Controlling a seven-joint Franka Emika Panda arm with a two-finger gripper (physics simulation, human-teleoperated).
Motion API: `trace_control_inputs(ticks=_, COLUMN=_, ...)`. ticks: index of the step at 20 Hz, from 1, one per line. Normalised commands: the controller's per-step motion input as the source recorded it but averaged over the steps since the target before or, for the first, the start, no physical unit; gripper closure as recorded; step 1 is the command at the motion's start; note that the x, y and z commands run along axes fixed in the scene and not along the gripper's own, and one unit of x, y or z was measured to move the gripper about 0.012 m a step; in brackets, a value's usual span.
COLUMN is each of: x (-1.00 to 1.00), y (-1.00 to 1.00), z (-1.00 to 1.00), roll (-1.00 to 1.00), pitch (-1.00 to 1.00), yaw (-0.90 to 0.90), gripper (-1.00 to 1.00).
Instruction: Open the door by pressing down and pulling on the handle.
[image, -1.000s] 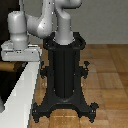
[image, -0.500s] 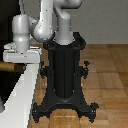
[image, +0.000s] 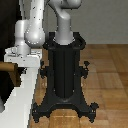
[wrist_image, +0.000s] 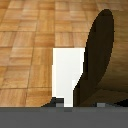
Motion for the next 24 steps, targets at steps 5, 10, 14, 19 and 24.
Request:
trace_control_inputs(ticks=5, x=0.0, y=0.2, z=-0.6, roll=0.0, pitch=0.0, yaw=0.0, gripper=1.0)
trace_control_inputs(ticks=10, x=0.0, y=0.4, z=0.0, roll=0.0, pitch=0.0, yaw=0.0, gripper=1.0)
trace_control_inputs(ticks=14, x=0.0, y=1.0, z=0.0, roll=0.0, pitch=0.0, yaw=0.0, gripper=1.0)
trace_control_inputs(ticks=19, x=0.0, y=1.0, z=0.0, roll=0.0, pitch=0.0, yaw=0.0, gripper=1.0)
trace_control_inputs(ticks=24, x=0.0, y=1.0, z=0.0, roll=0.0, pitch=0.0, yaw=0.0, gripper=1.0)
